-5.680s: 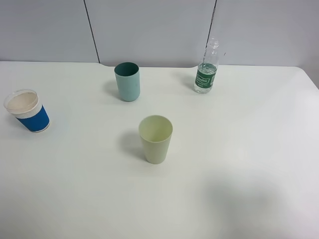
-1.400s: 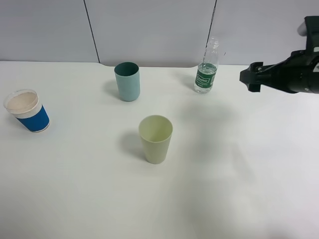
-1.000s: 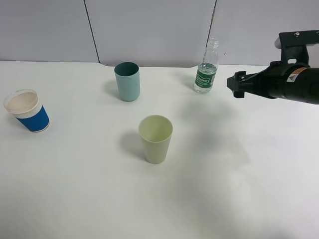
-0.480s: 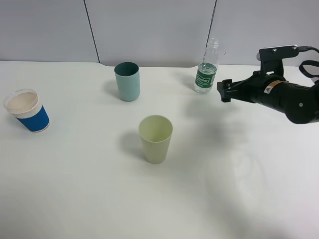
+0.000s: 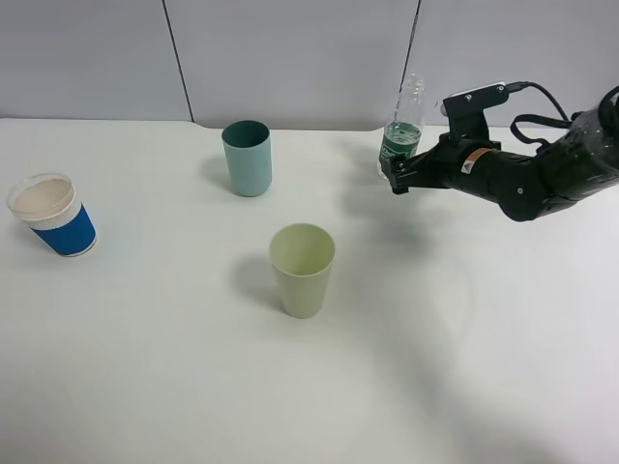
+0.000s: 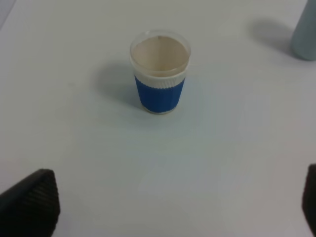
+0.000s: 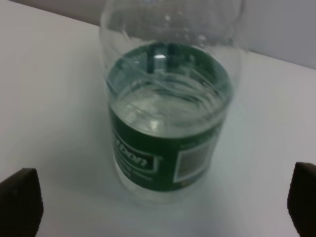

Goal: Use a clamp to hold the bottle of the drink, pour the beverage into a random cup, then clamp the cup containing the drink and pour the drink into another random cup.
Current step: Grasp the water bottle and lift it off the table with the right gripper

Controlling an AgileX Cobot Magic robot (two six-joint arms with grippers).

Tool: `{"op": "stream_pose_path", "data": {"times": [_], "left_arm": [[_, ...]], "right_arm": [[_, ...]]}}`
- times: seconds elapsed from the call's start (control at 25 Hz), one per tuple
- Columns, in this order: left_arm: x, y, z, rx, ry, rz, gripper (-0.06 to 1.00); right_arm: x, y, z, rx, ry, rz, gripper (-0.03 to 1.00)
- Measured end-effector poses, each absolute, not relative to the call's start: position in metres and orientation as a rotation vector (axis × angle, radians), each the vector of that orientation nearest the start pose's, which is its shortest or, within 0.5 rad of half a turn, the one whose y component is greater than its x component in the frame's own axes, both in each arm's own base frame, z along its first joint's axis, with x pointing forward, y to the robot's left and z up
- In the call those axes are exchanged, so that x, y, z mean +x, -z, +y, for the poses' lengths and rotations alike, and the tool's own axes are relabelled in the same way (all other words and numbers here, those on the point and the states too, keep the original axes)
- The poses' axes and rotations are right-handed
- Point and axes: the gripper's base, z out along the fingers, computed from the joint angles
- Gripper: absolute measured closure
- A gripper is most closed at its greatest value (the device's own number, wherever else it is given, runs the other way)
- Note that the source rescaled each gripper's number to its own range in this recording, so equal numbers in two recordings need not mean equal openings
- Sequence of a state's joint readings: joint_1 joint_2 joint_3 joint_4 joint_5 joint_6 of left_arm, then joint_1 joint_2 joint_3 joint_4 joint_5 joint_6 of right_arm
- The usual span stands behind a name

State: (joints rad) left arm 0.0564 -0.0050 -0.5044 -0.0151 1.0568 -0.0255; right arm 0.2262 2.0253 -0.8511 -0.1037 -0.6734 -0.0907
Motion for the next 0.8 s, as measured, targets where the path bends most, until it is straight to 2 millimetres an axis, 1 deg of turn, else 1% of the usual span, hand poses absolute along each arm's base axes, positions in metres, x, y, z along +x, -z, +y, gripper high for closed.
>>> {"op": "stream_pose_path", "data": {"times": [0.36,0.68,0.8], "left_arm": [[-0.006,-0.279,-0.002,-0.082,-0.001,2.029,-0.06],[-0.006,-0.279,-0.002,-0.082,-0.001,2.029,-0.06],[-0.006,-0.279,-0.002,-0.082,-0.001,2.029,-0.06]], "right_arm": [[0.389,-0.105,0.097,-0.451,-0.098,1.886,-0.03],[0.409,-0.092,0.107,-0.547,-0.103,1.821,-0.03],[0.418,-0.093,0.11,-0.557,-0.105,1.788,-0.03]]}}
